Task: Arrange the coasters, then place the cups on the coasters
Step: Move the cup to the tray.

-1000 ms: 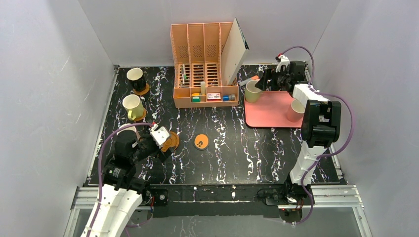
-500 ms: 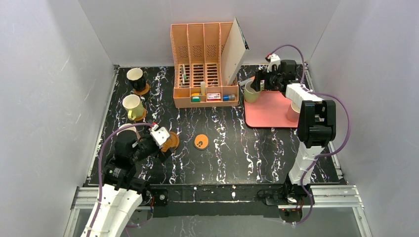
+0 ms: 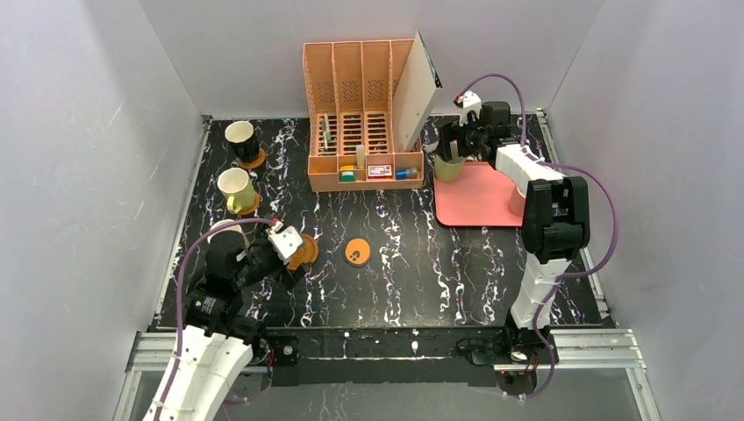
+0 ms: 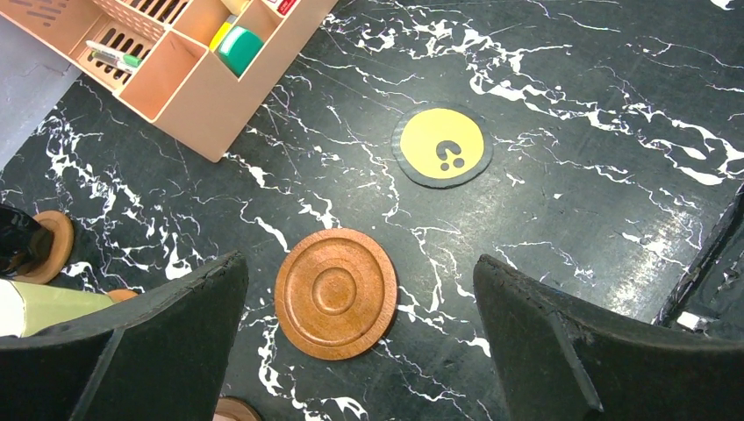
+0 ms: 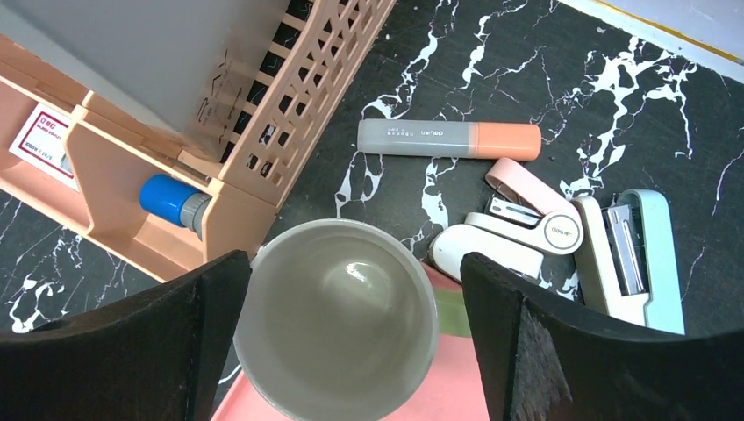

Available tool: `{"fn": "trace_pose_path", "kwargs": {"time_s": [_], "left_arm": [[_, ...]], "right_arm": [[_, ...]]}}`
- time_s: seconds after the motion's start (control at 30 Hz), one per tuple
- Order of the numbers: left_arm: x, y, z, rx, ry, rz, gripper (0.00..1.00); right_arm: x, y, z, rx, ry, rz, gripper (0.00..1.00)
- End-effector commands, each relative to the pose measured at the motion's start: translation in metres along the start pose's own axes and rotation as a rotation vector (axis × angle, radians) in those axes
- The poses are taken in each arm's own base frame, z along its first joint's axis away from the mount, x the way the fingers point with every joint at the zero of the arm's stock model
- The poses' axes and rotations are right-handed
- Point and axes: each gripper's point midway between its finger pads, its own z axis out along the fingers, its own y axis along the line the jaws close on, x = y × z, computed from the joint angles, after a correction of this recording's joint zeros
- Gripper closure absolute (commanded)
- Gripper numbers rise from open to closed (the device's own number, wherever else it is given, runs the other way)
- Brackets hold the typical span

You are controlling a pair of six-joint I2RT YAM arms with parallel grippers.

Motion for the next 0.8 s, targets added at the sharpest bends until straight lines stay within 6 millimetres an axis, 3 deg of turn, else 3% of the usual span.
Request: {"fn": "trace_pose_path", "kwargs": {"time_s": [0.0, 0.37, 0.77], "left_arm": [[0.004, -0.006, 0.000, 0.029, 0.010, -0.006, 0.02], [0.005, -0.007, 0.000, 0.039, 0.010, -0.002, 0.02], [0.004, -0.009, 0.000, 0.043, 0.004, 0.003, 0.02]], "right_arm": [[0.000, -0.001, 0.004, -0.018, 0.030, -0.002, 0.02], [0.010, 0.027, -0.007, -0.180, 0.096, 0.079, 0.02], [0.010, 0.025, -0.026, -0.180, 0.114, 0.106, 0.02]]}}
